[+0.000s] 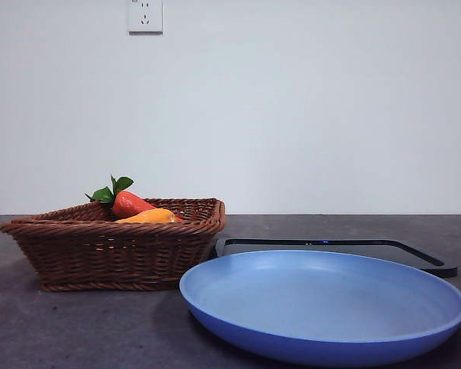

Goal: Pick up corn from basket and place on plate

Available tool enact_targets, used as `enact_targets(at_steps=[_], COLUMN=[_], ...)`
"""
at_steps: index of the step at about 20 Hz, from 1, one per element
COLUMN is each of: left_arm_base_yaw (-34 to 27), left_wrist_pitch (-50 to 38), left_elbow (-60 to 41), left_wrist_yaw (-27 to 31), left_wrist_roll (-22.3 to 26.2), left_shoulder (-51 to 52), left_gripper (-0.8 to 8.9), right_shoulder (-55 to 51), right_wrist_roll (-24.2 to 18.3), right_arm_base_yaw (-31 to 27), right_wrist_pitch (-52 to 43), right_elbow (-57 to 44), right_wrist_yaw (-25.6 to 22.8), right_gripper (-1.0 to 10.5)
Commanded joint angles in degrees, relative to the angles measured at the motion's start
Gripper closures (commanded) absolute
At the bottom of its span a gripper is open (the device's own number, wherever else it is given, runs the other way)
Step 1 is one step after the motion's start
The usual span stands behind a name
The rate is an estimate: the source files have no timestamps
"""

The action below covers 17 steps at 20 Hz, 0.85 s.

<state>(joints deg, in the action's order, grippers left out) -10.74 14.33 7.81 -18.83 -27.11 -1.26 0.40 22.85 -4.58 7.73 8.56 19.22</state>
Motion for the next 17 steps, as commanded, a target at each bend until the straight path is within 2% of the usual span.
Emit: enact_targets(at_steps=[1,3,7,11,17], left_arm_base_yaw=[-0.2,-0.2,-0.2,-0.2,1.2], left_wrist_pitch=[1.2,3.1,7.6,13.2,19.6], left_elbow=[4.8,8.4,15.8,23.1,30.2], left_wrist_yaw=[-1.8,-3.1,-4.8,-9.1,-16.1], left_wrist_roll=[-0.5,1.2,6.6,15.1,21.0], left_shoulder=[-1.7,-3.8,-9.8,-18.0,-28.4], left_gripper=[8.06,8.06,8.06,8.06,8.06], right_shoulder=[1.6,3.6,9.2,17.0,28.7], right_wrist_roll=[0.2,-0.7,-5.4,-12.1,-22.5], right_arm_base_yaw=[0.0,0.0,0.0,0.0,1.2], right_wrist_pitch=[0.9,3.0,8.7,16.3,27.9], right_elbow=[3.3,6.2,12.5,20.1,30.4], right_wrist_yaw=[-0.1,-0.1,0.8,3.5,8.4], right_gripper=[9.4,9.4,9.4,9.4,9.4])
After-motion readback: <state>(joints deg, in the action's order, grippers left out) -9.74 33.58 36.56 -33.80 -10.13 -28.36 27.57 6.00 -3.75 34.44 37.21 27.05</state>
